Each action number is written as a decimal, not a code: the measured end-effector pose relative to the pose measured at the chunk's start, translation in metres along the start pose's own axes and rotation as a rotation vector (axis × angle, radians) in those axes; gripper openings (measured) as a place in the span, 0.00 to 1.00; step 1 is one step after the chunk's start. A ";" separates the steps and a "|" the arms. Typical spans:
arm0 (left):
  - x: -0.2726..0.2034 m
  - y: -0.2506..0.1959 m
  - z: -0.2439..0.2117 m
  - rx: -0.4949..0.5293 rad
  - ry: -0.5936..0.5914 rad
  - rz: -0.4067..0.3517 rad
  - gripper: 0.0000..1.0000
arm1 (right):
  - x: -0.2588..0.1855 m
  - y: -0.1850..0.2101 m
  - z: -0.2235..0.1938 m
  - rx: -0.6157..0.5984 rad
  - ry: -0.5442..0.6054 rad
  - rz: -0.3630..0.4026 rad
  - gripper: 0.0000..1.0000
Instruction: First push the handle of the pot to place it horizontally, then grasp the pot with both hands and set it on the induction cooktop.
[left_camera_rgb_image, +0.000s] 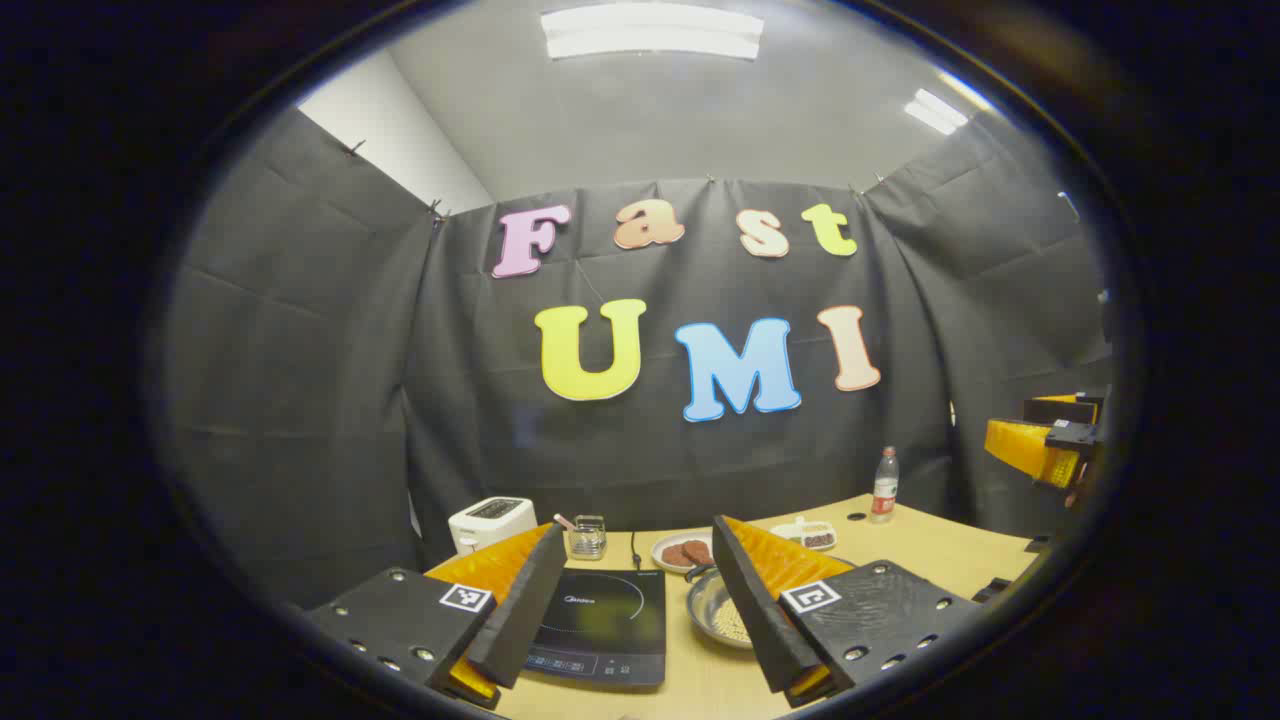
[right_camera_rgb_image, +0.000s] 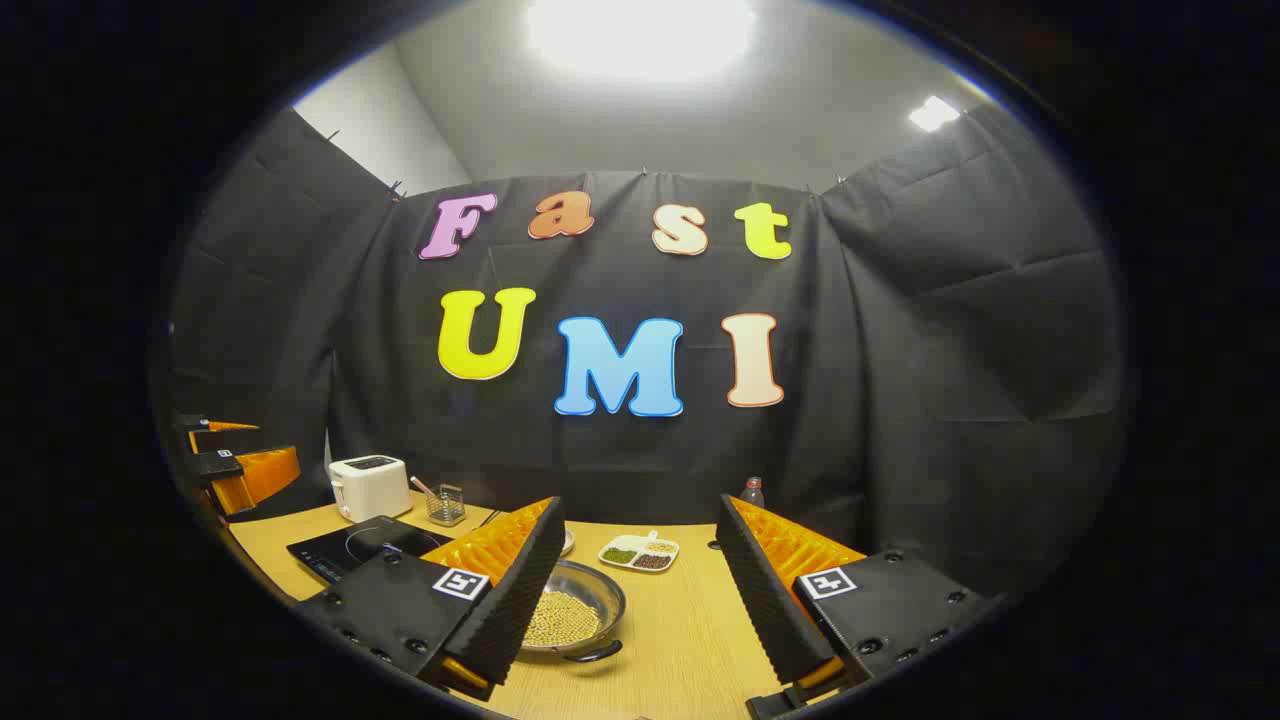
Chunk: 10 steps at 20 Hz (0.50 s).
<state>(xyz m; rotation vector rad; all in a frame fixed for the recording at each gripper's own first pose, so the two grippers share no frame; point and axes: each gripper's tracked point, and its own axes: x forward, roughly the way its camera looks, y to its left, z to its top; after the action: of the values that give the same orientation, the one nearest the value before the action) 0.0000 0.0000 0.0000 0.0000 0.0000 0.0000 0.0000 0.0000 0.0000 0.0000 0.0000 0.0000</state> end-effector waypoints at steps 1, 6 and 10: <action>0.000 0.001 0.001 -0.001 -0.001 0.004 0.87 | 0.000 0.000 -0.001 0.003 0.003 0.003 0.96; -0.006 -0.001 0.003 0.007 -0.012 0.013 0.87 | -0.001 0.001 -0.005 0.009 0.020 0.007 0.97; -0.009 0.002 0.003 0.006 -0.014 0.024 0.87 | -0.004 0.002 -0.006 0.006 0.024 0.009 0.94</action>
<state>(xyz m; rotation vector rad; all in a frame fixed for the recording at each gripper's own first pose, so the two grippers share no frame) -0.0093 0.0020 0.0034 0.0057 -0.0140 0.0244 -0.0038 0.0020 -0.0062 0.0063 0.0243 0.0095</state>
